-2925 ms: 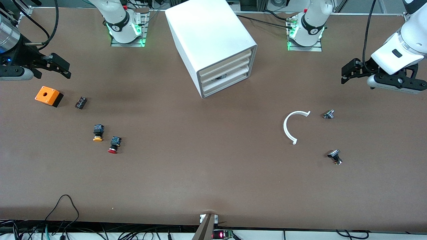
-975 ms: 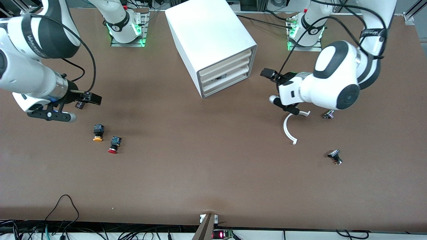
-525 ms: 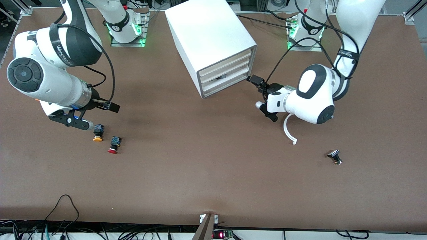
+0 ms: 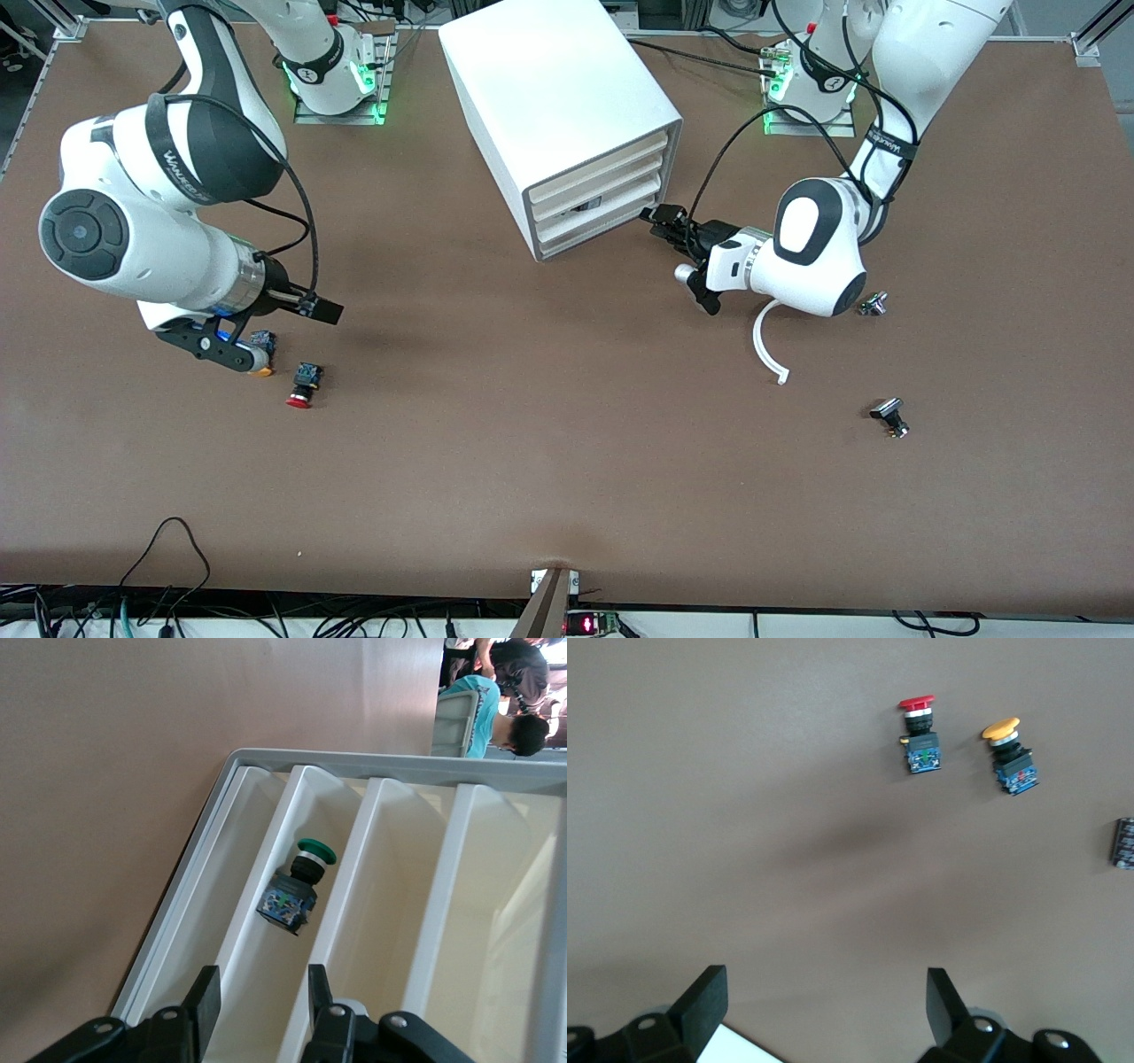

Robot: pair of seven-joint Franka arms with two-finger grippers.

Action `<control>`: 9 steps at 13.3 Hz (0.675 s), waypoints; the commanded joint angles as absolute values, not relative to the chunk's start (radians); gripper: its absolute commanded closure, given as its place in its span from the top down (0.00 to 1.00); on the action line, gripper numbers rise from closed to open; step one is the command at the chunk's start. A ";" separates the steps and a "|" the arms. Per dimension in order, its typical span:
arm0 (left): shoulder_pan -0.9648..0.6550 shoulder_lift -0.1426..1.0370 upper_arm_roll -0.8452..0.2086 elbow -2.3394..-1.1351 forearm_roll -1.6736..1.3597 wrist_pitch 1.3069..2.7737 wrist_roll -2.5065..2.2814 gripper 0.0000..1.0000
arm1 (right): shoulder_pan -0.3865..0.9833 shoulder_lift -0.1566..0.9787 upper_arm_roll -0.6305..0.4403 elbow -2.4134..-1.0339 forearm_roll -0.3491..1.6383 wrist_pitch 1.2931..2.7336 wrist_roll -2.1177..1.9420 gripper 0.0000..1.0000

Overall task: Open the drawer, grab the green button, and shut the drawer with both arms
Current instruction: 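Pull the drawer open with the left gripper while the right gripper hovers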

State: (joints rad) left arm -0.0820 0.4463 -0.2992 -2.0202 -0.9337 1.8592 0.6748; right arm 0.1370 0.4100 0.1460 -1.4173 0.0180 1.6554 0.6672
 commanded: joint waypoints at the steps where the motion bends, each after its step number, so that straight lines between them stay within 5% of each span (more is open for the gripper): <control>1: -0.110 0.446 -0.305 -2.071 -0.974 1.945 0.733 0.51 | 0.172 0.449 0.146 -1.358 0.029 1.641 0.730 0.99; 5: -0.135 0.477 -0.307 -2.106 -1.035 1.990 0.803 0.64 | 0.189 0.465 0.146 -1.355 0.029 1.658 0.784 0.99; 9: -0.135 0.514 -0.307 -2.146 -1.123 1.990 0.957 0.62 | 0.222 0.472 0.147 -1.345 0.031 1.677 0.859 0.99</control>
State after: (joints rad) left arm -0.1367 0.5012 -0.3046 -2.1203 -1.0658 1.9776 0.8781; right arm 0.2059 0.4523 0.1467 -1.3853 0.0183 1.6747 0.8134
